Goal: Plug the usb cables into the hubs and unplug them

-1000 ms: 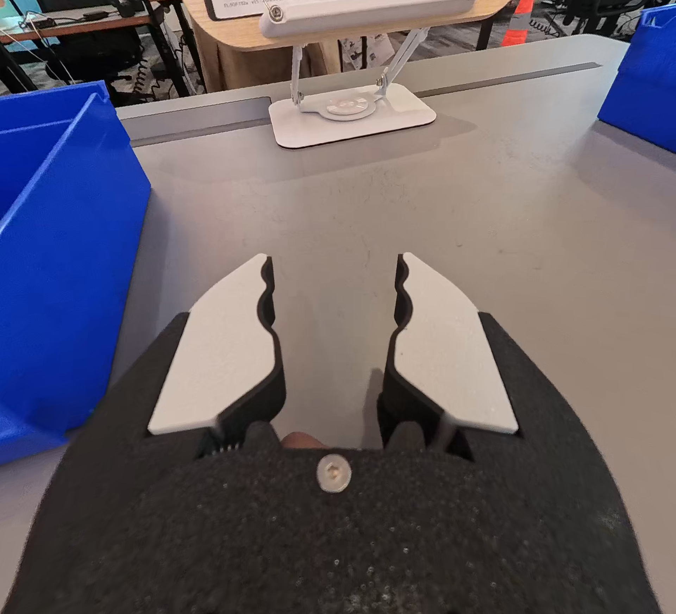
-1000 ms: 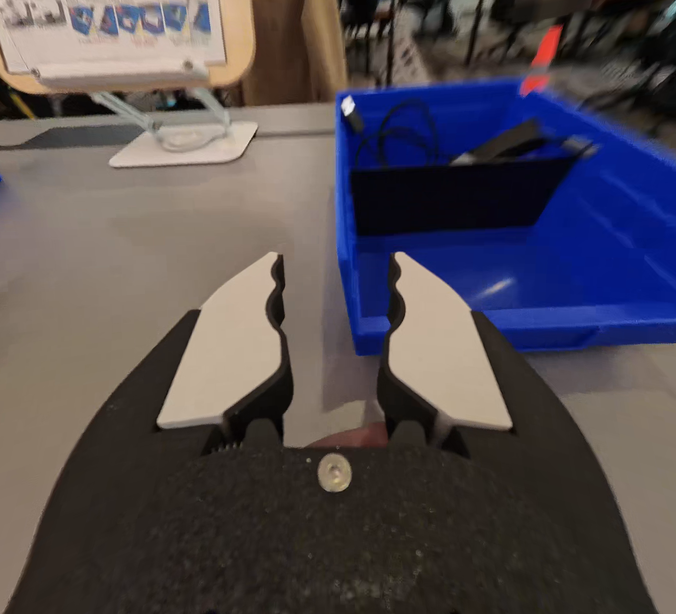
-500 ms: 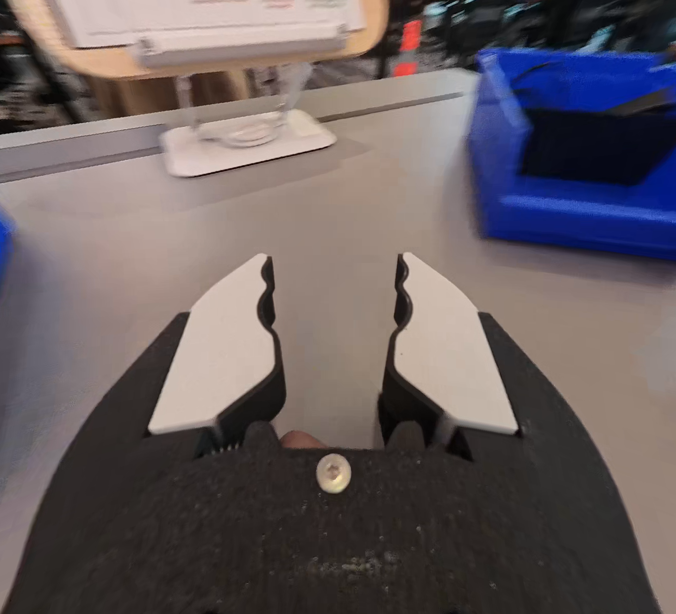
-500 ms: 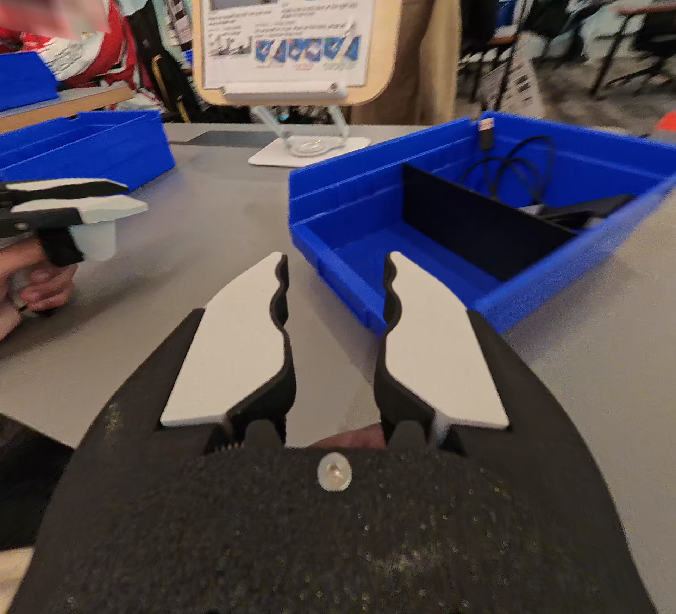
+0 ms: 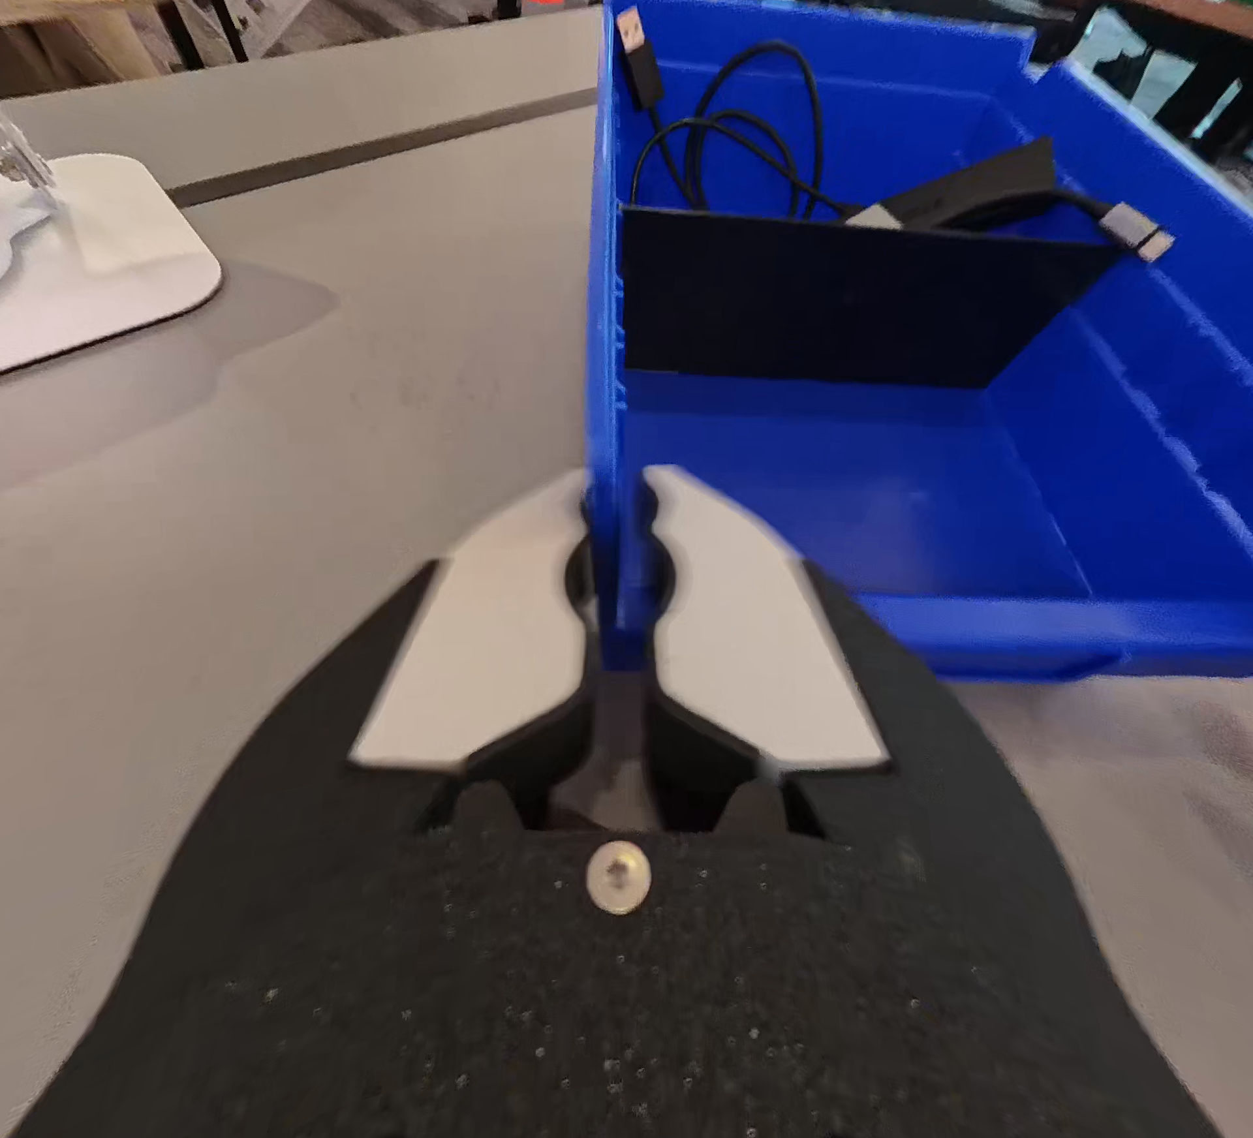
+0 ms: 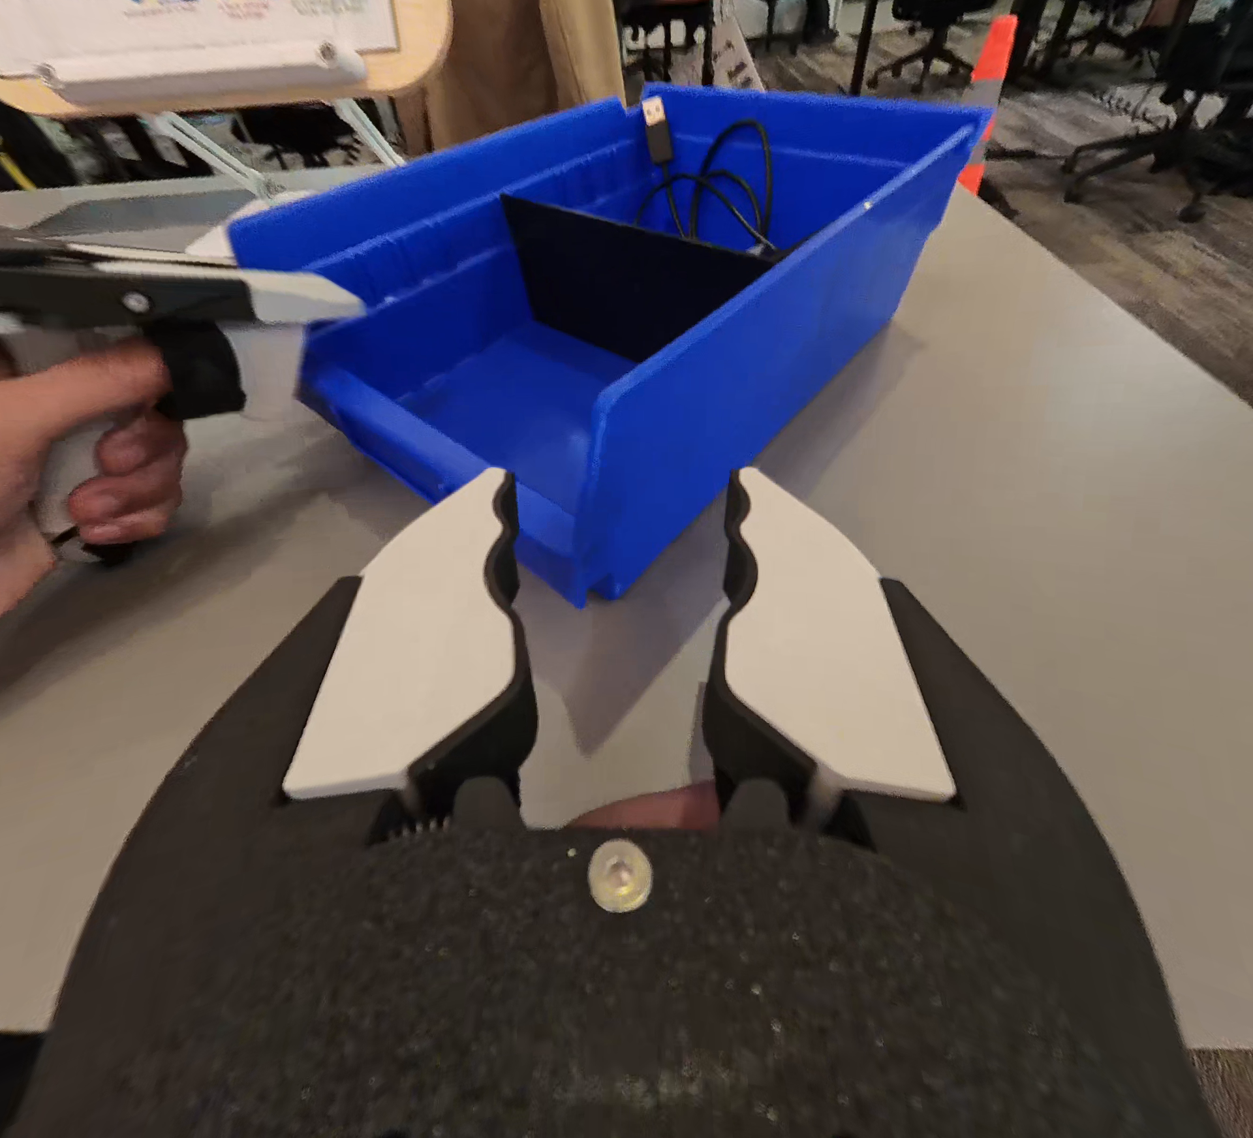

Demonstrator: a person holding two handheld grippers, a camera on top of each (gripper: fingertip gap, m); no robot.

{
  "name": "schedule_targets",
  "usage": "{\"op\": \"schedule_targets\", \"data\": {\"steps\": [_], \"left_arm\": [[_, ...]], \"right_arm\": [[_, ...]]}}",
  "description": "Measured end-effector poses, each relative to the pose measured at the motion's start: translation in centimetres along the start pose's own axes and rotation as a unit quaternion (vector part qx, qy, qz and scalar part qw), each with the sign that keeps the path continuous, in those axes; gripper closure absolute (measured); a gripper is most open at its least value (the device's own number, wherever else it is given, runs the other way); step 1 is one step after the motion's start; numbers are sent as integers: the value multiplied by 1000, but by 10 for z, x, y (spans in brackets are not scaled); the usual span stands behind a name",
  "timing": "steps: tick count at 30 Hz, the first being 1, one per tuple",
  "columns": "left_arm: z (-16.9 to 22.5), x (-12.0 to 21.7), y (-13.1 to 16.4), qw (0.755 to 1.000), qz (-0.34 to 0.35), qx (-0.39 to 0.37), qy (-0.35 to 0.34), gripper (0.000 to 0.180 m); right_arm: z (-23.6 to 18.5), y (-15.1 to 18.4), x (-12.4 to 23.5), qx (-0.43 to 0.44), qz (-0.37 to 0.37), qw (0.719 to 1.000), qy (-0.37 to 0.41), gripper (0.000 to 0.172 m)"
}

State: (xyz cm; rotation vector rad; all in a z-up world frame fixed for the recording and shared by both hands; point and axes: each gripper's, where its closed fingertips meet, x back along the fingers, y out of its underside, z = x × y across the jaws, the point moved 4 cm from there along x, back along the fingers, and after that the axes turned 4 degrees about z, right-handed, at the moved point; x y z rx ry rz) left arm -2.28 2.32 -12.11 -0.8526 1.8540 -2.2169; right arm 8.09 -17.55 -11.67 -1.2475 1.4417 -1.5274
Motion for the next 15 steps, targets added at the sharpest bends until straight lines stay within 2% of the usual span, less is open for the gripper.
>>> {"op": "schedule_targets", "data": {"steps": [1, 5, 6, 8, 9, 10, 11, 12, 13, 15], "left_arm": [[1, 2, -1, 1000, 6, 8, -6, 178], [14, 22, 6, 999, 7, 5, -40, 178], [17, 30, 10, 998, 10, 6, -54, 178], [20, 50, 17, 997, 17, 5, -79, 178], [19, 60, 21, 995, 20, 4, -96, 178], [17, 72, 25, 993, 25, 5, -117, 178], [13, 84, 27, 989, 33, 8, -145, 179], [7, 98, 29, 985, 40, 22, -166, 178], [5, 111, 30, 984, 55, 30, -169, 177], [-1, 140, 33, 974, 69, 8, -217, 177]], "right_arm": [[2, 1, -3, -8, -12, 1000, 10, 114], [0, -3, -17, -70, -30, 997, 0, 121], [-2, -5, -22, -67, -34, 997, 10, 114], [-3, -5, -31, -37, -47, 997, 46, 119], [-9, -4, -34, -42, -52, 997, 33, 114], [-13, -6, -36, -66, -56, 996, 22, 120], [-17, -7, -38, -92, -68, 993, 14, 134], [-19, -8, -39, -109, -81, 991, 13, 157], [-26, -10, -41, -96, -86, 992, 0, 162], [-49, -10, -45, -65, -96, 993, -12, 166]]}}
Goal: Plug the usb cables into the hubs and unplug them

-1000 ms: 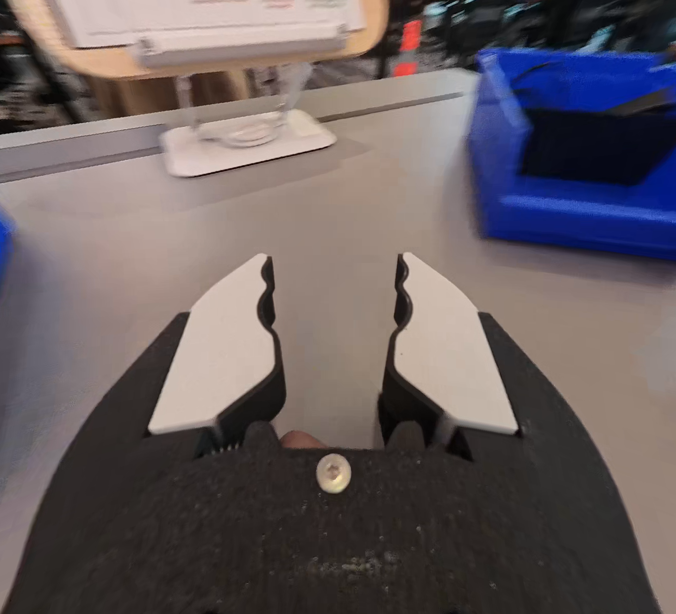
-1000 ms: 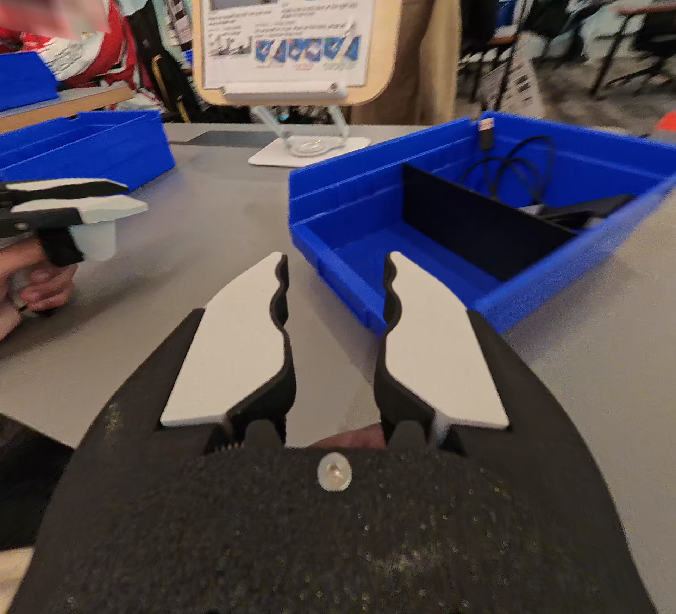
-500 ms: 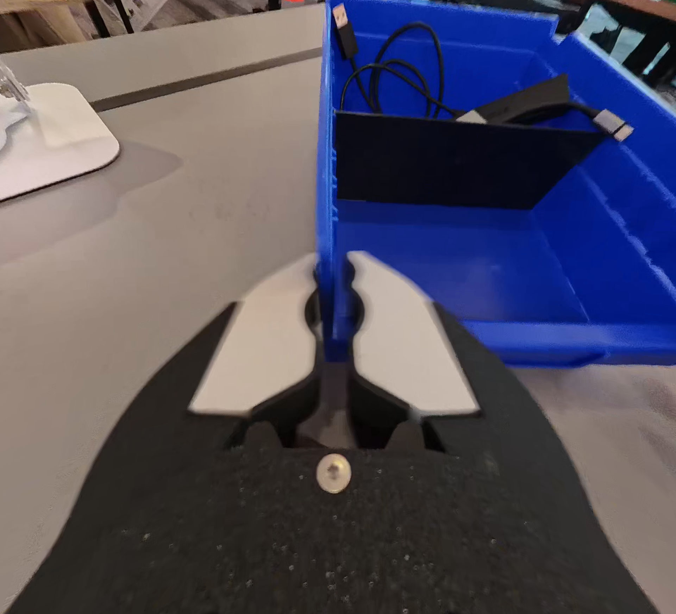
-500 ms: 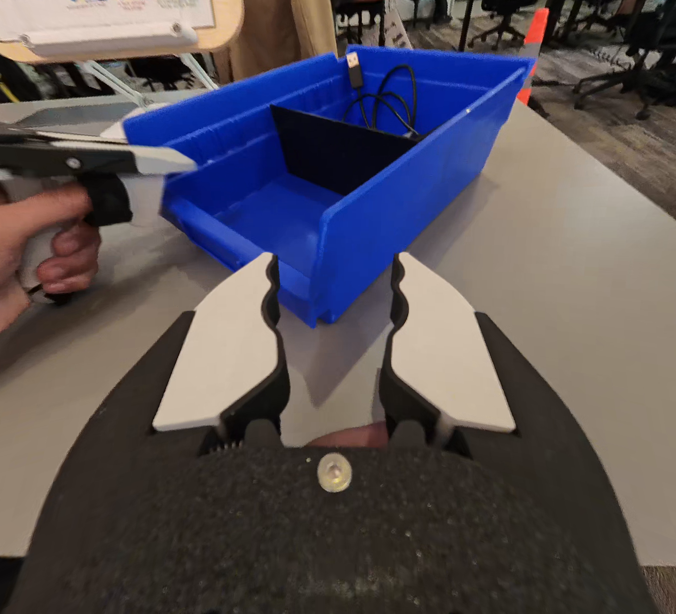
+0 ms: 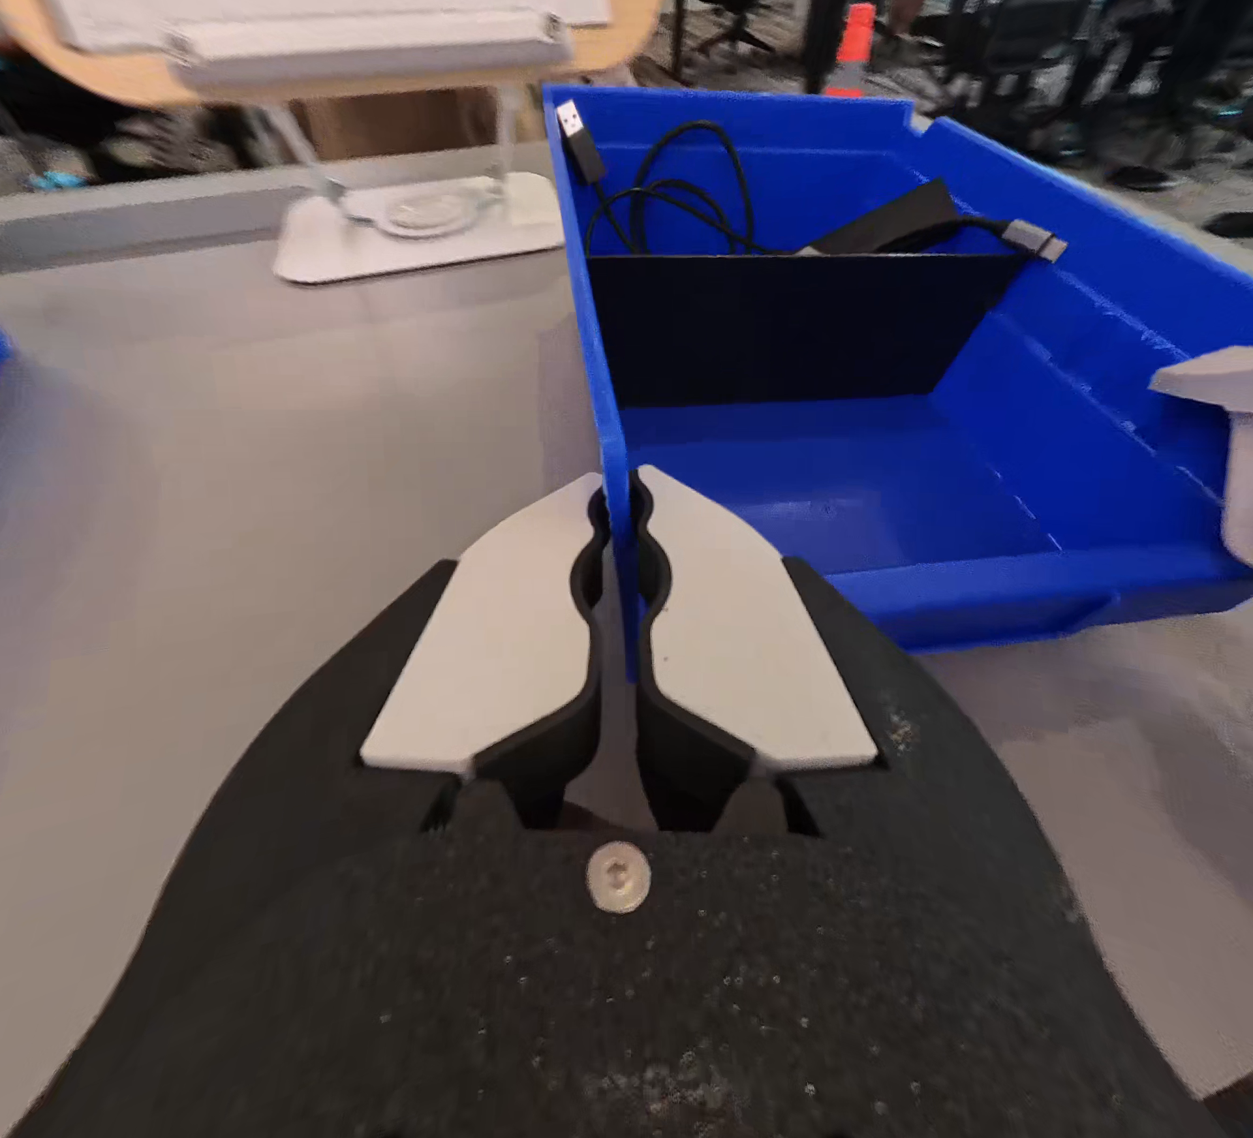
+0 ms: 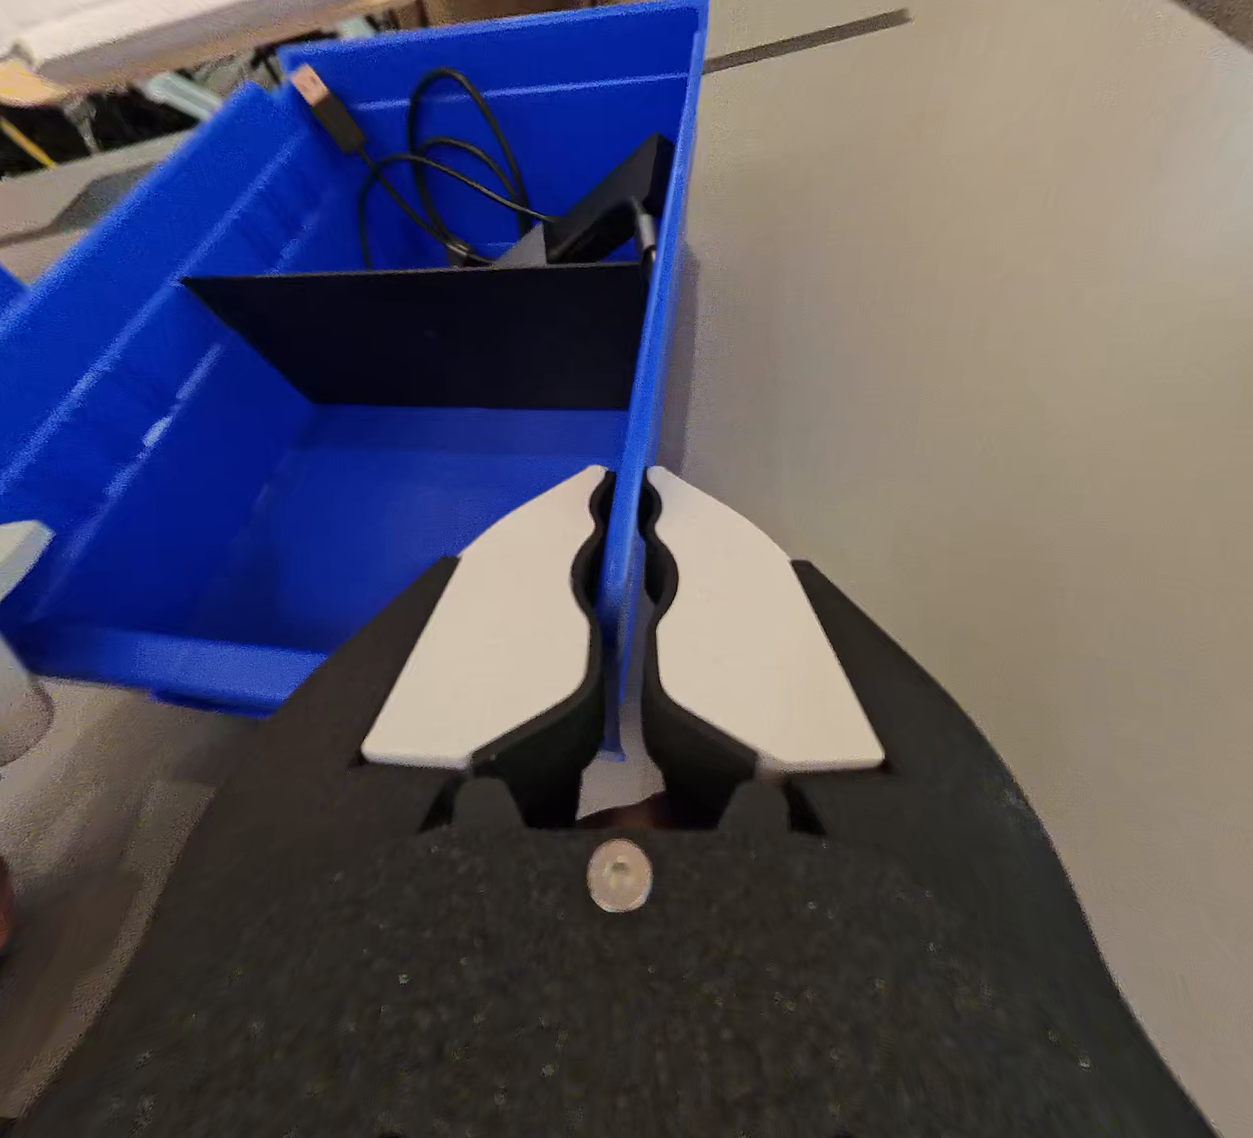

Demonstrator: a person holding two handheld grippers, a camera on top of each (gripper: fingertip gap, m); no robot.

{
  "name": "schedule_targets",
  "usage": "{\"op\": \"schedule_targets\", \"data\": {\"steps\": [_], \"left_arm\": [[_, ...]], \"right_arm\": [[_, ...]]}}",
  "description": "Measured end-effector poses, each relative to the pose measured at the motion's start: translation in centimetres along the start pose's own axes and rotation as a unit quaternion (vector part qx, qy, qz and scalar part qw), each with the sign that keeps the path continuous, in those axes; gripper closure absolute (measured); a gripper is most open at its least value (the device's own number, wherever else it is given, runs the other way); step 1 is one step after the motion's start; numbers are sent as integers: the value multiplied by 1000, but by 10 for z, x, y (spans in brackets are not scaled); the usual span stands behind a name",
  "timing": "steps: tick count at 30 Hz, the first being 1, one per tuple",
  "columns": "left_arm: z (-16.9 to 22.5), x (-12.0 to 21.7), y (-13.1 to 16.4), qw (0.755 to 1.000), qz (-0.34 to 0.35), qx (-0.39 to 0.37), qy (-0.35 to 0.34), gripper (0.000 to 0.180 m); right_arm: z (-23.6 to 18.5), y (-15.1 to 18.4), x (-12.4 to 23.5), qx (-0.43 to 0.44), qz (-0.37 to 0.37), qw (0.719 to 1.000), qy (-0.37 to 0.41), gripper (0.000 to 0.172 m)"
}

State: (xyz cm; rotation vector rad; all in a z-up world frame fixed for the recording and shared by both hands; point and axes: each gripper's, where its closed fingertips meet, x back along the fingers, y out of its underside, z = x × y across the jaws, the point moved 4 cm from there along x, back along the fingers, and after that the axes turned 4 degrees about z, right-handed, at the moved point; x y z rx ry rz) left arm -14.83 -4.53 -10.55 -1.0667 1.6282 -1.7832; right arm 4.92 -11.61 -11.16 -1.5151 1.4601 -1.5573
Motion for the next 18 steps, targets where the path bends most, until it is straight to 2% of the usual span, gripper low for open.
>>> {"op": "schedule_targets", "data": {"steps": [3, 8, 14, 18], "left_arm": [[-33, 33, 4, 999, 17, -12, -50, 177], [-106, 70, 10, 993, 17, 16, -117, 177], [-185, 71, 13, 985, 18, 47, -167, 178], [-207, 63, 19, 985, 10, 56, -162, 177]], "right_arm": [[-42, 5, -2, 26, 2, 999, -31, 167], [-128, 8, -14, 69, -2, 993, -94, 167], [-207, 11, -52, 97, -21, 985, -139, 166], [-225, 20, -71, 101, -40, 983, -149, 166]]}}
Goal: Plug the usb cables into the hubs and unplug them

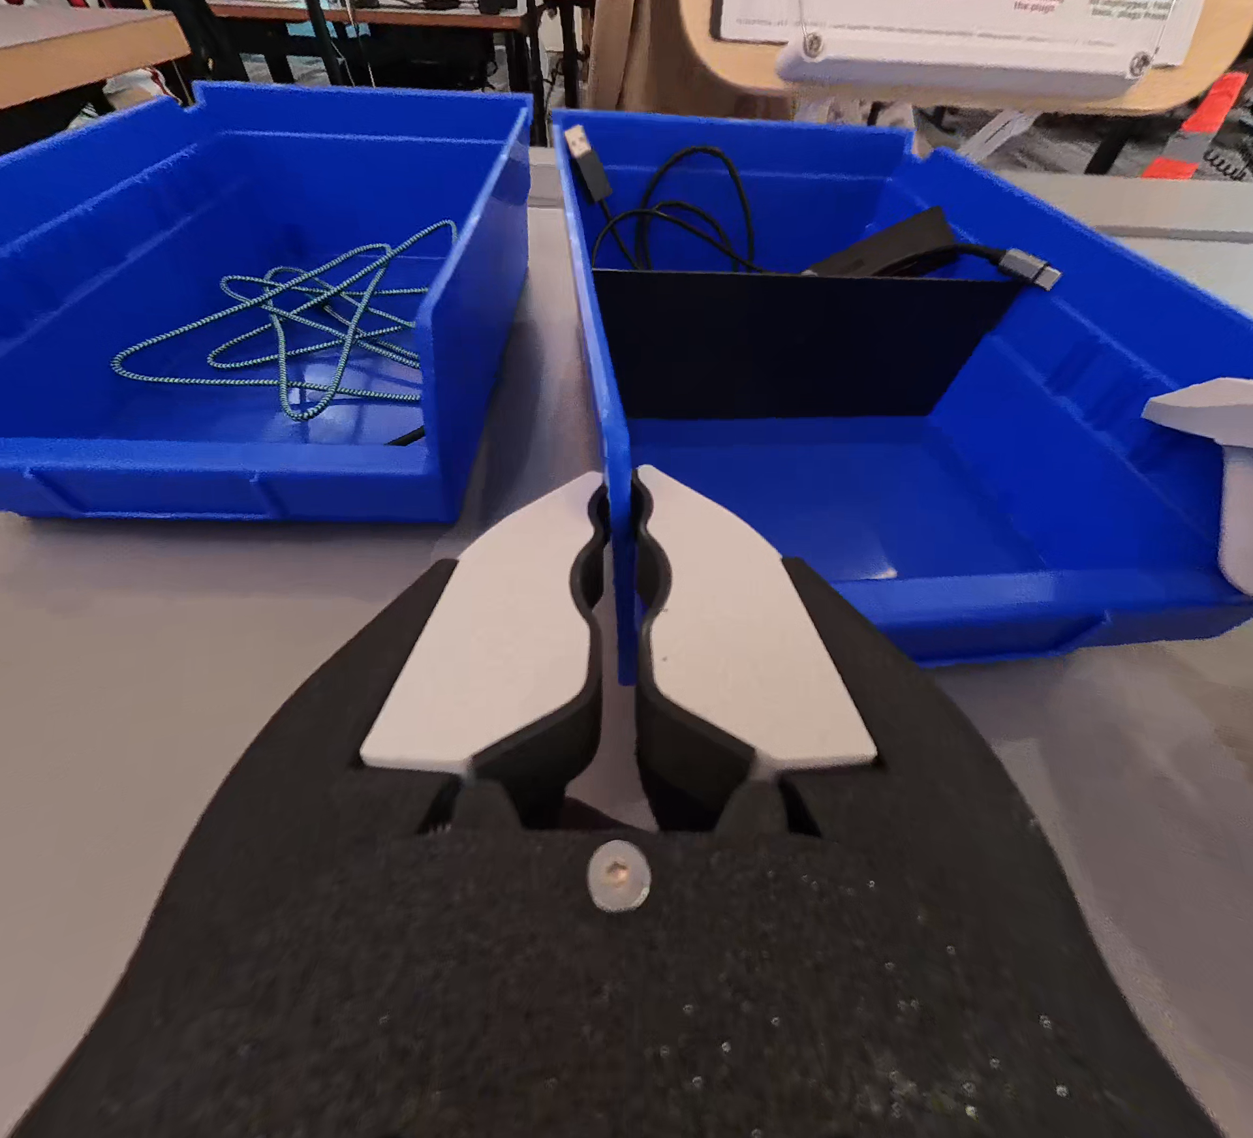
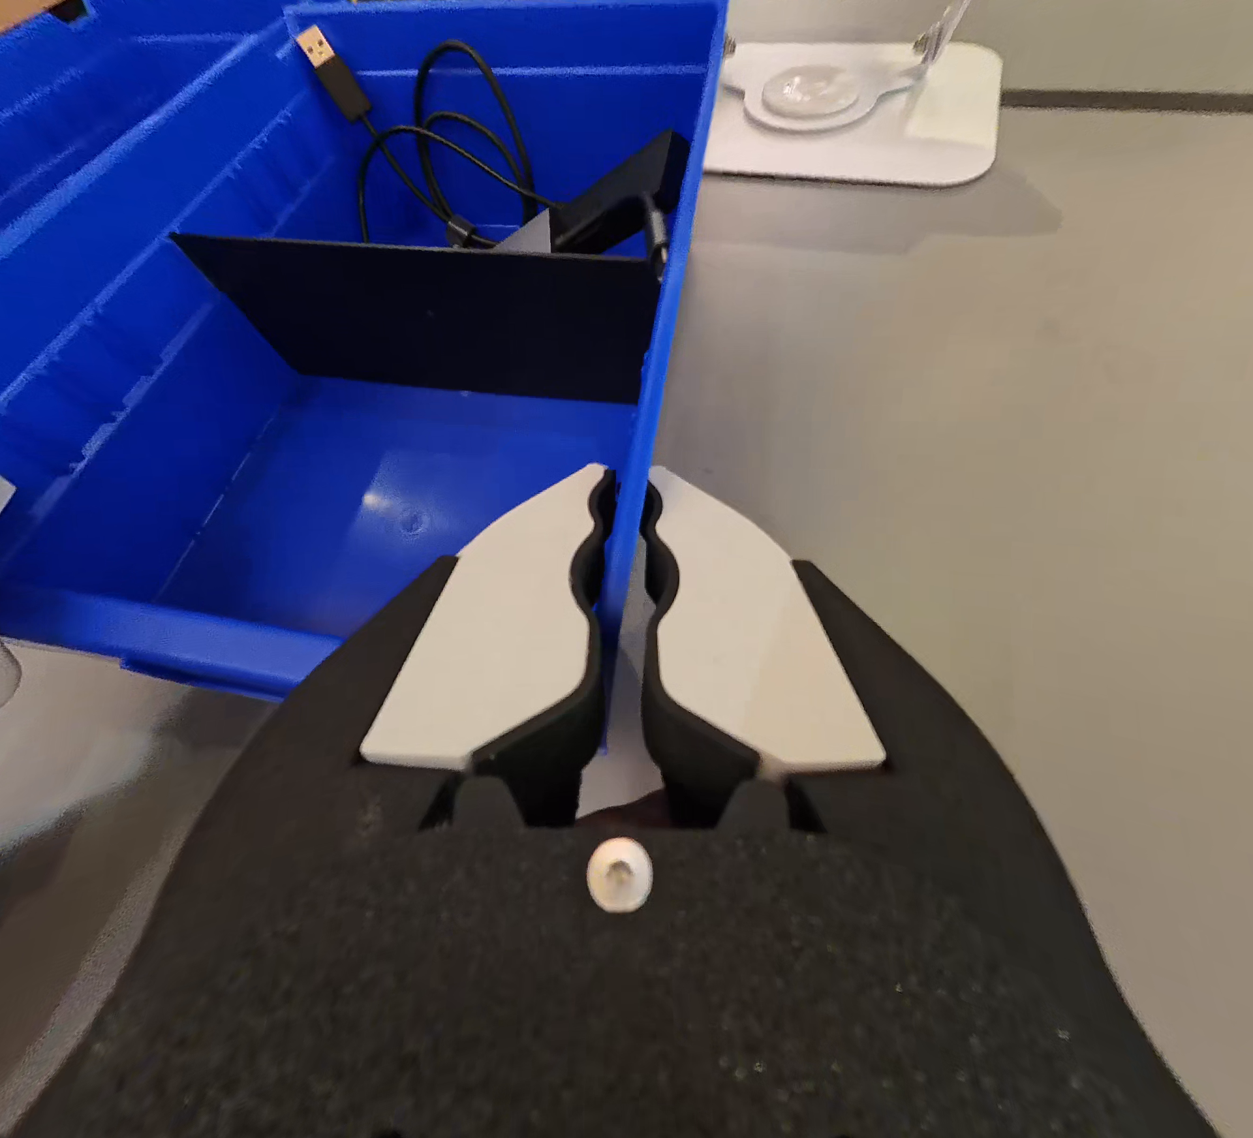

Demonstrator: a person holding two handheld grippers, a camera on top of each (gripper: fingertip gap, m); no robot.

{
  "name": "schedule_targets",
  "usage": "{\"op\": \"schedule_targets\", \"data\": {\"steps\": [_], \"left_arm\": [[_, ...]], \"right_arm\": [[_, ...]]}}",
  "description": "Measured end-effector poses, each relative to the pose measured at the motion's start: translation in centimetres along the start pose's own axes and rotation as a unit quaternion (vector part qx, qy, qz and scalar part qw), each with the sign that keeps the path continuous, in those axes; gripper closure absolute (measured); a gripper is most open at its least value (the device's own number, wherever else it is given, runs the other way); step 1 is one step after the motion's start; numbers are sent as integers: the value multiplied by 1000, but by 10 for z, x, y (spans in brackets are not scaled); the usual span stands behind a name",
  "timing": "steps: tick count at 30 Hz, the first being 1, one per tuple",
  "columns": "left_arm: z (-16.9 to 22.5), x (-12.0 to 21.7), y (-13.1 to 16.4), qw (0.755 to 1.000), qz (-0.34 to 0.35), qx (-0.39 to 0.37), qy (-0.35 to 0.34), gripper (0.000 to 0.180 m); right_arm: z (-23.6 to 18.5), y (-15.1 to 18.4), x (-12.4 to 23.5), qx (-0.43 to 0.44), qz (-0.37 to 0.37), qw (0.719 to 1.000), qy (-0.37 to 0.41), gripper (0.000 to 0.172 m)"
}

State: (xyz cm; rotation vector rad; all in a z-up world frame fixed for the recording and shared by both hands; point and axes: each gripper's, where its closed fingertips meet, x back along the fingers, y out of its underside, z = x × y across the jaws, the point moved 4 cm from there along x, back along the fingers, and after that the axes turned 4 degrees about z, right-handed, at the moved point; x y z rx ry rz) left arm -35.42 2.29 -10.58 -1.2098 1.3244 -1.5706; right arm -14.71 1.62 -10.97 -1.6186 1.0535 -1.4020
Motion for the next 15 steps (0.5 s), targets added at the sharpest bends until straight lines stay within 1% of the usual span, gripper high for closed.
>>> {"op": "schedule_targets", "data": {"steps": [3, 4, 5, 6, 7, 8, 9, 10, 12, 13, 15], "left_arm": [[-1, -4, 0, 1000, 0, -6, 1, 177], [-1, -5, 2, 1000, -9, -7, -3, 177], [-1, -6, 5, 1000, -27, -9, 0, 174], [2, -6, 9, 999, -46, -9, 28, 159], [4, -2, 12, 996, -67, 3, 53, 136], [1, 6, 13, 995, -76, 22, 65, 126], [-5, 17, 11, 994, -67, 41, 76, 125], [-13, 30, 8, 993, -58, 54, 83, 123], [-45, 49, 6, 995, -45, 66, 67, 122], [-68, 52, 5, 996, -43, 63, 49, 122], [-126, 44, -1, 998, -42, 55, -10, 122]], "right_arm": [[0, -1, -2, -6, 11, 1000, -4, 166], [0, -1, -2, -3, 17, 1000, -5, 165], [0, -2, -1, 6, 27, 1000, -9, 164], [0, -2, 1, 24, 35, 999, -12, 162], [3, -2, 4, 41, 40, 998, -7, 156], [7, -1, 9, 54, 39, 998, 0, 141], [9, 2, 16, 62, 39, 997, -8, 130], [11, 7, 25, 64, 41, 997, -22, 129], [14, 20, 47, 66, 50, 995, -60, 127], [15, 28, 57, 65, 58, 993, -76, 128], [17, 33, 80, 48, 85, 990, -99, 132]]}}
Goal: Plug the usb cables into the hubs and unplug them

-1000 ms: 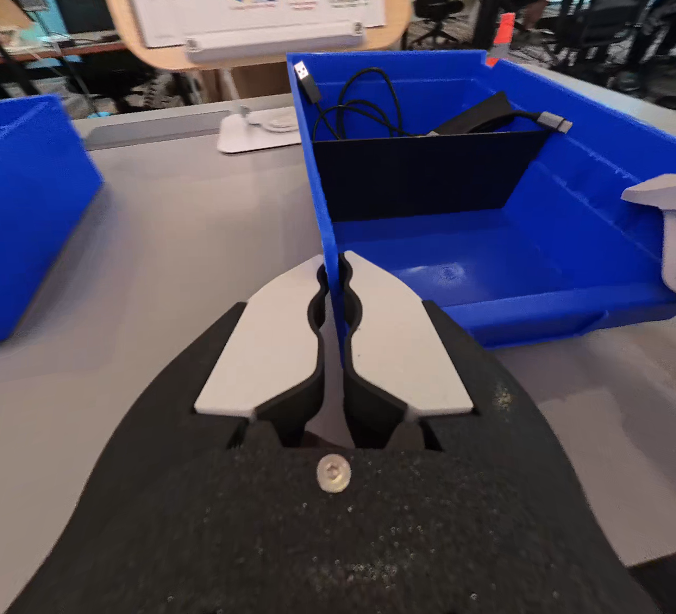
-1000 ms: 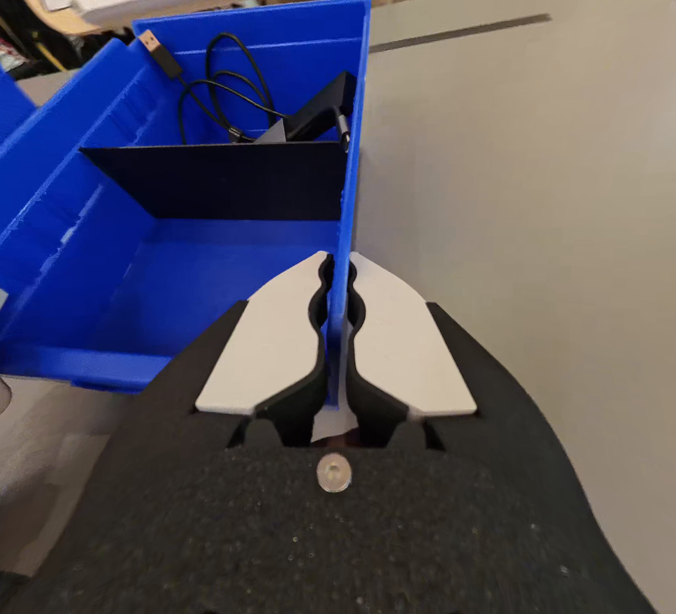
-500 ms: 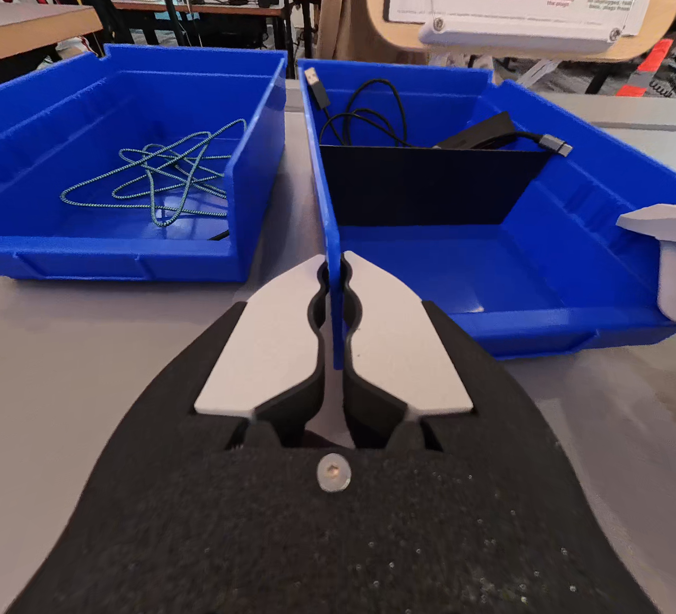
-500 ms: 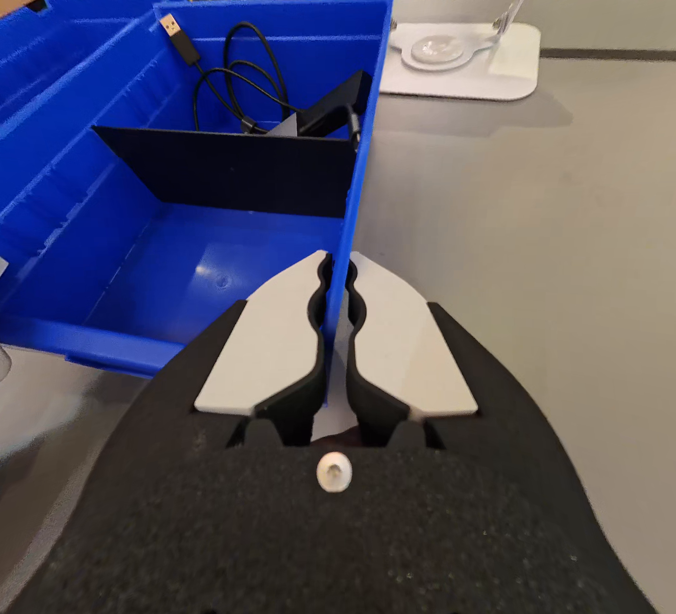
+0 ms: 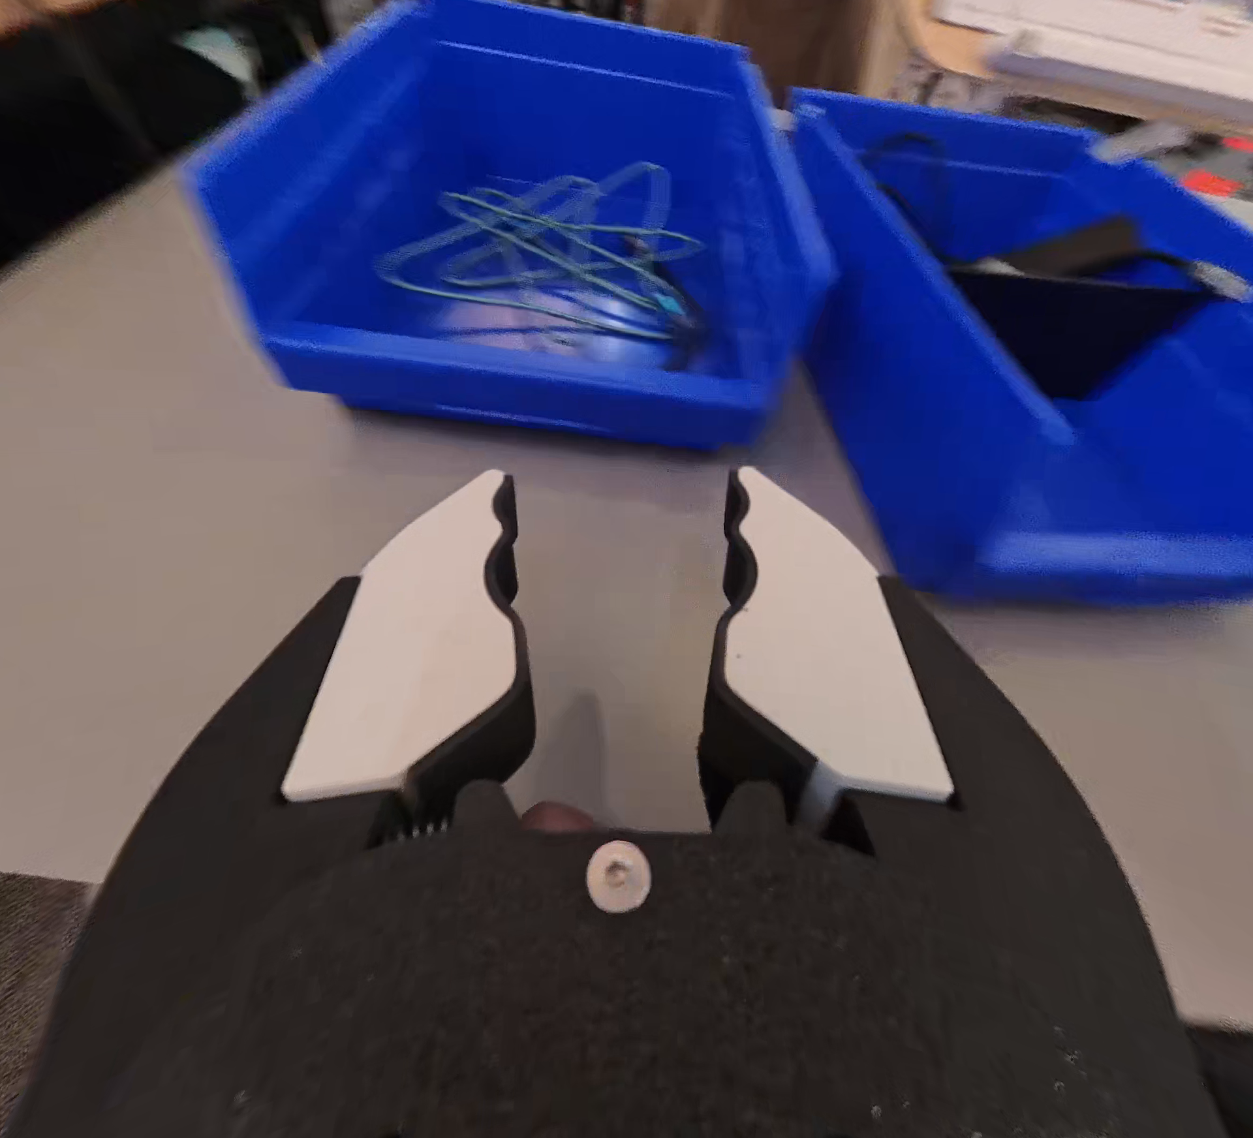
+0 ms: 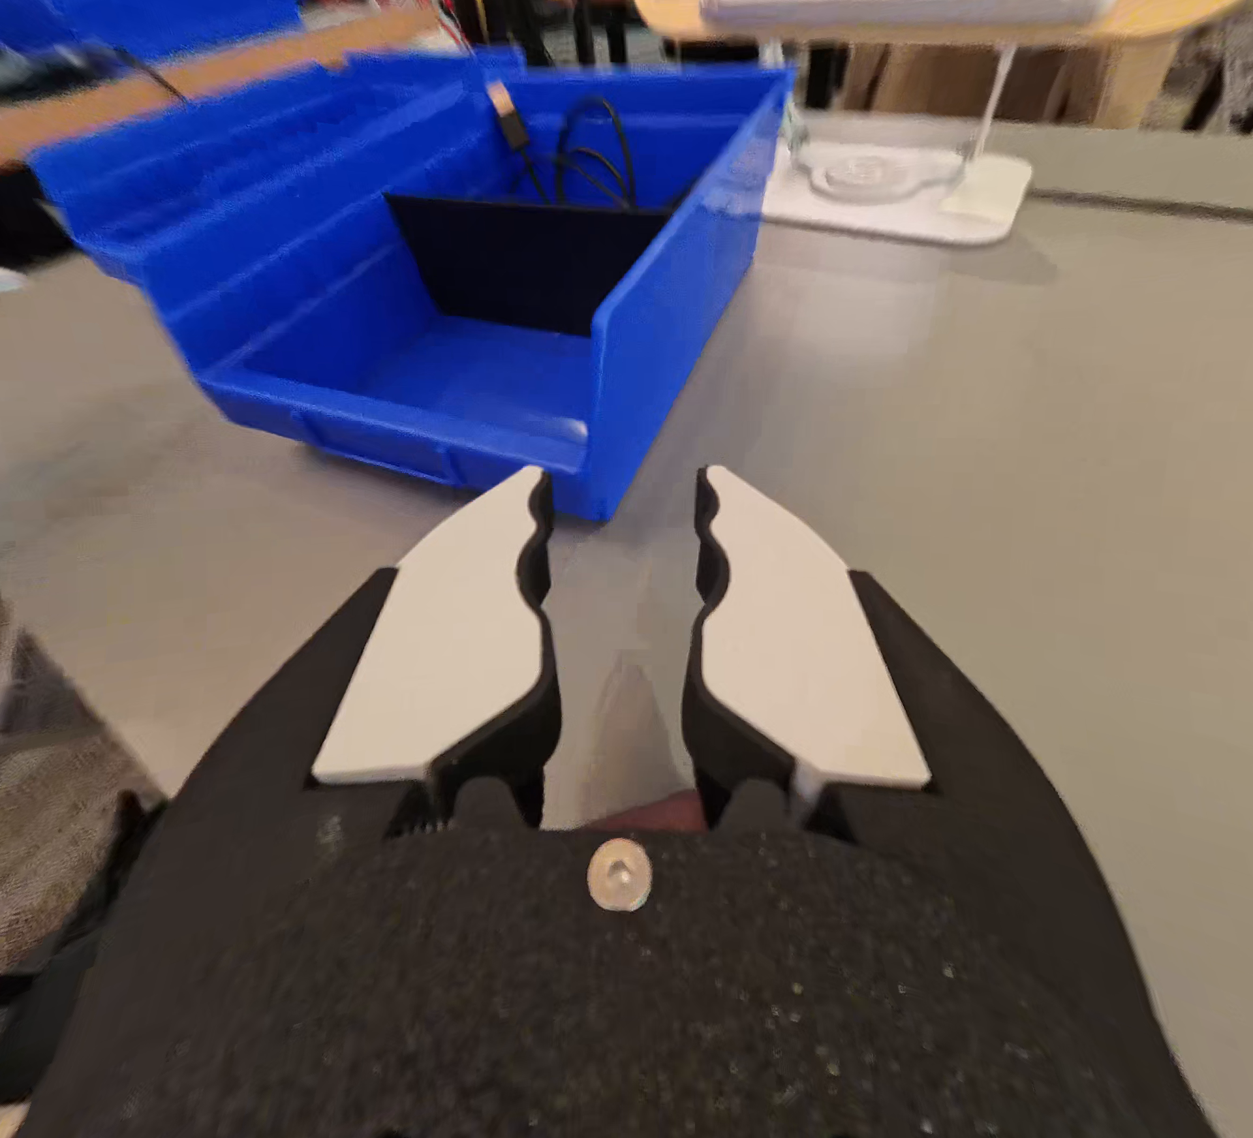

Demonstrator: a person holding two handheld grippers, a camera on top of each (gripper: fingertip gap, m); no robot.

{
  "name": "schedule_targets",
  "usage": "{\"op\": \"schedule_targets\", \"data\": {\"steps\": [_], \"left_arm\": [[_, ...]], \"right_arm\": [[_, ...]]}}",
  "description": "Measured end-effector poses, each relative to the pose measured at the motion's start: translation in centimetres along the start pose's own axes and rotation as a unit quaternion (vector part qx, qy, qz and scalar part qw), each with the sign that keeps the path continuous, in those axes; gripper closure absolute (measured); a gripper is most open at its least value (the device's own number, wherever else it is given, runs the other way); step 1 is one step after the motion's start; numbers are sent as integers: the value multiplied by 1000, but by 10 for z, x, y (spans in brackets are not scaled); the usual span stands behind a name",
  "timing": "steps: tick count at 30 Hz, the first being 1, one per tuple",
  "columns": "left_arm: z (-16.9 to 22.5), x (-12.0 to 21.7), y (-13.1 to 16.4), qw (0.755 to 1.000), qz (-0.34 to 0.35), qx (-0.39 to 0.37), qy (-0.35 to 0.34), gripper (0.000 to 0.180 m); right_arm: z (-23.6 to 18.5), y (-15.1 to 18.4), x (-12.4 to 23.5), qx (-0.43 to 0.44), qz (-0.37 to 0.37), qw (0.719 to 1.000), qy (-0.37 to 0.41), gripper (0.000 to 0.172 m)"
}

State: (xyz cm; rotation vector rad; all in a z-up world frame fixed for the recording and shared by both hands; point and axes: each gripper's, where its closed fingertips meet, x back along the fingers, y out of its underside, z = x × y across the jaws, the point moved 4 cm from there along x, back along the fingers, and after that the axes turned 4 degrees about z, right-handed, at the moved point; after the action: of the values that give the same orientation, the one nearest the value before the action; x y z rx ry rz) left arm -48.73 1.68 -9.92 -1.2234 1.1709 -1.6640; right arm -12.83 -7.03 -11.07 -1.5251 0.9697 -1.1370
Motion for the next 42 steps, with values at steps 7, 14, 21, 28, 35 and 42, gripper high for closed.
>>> {"op": "schedule_targets", "data": {"steps": [7, 14, 21, 28, 35, 42], "left_arm": [[-127, -87, -32, 994, -49, -18, -92, 111], [-131, -119, -41, 995, -64, 28, -65, 171], [-106, -53, -17, 994, -43, 4, -96, 178], [-99, 31, 9, 986, -28, 35, -160, 178], [-76, 84, 29, 983, -4, 21, -181, 177], [-56, 116, 35, 976, 27, -9, -217, 177]], "right_arm": [[-12, -29, 23, -1, 97, 994, -48, 147], [-32, -5, 0, -30, 30, 995, -91, 147], [-73, 0, -20, -13, -1, 994, -113, 146], [-154, -2, -49, 23, -11, 992, -127, 131], [-220, 1, -93, 61, -33, 989, -134, 128], [-230, 4, -112, 73, -74, 986, -129, 167]]}}
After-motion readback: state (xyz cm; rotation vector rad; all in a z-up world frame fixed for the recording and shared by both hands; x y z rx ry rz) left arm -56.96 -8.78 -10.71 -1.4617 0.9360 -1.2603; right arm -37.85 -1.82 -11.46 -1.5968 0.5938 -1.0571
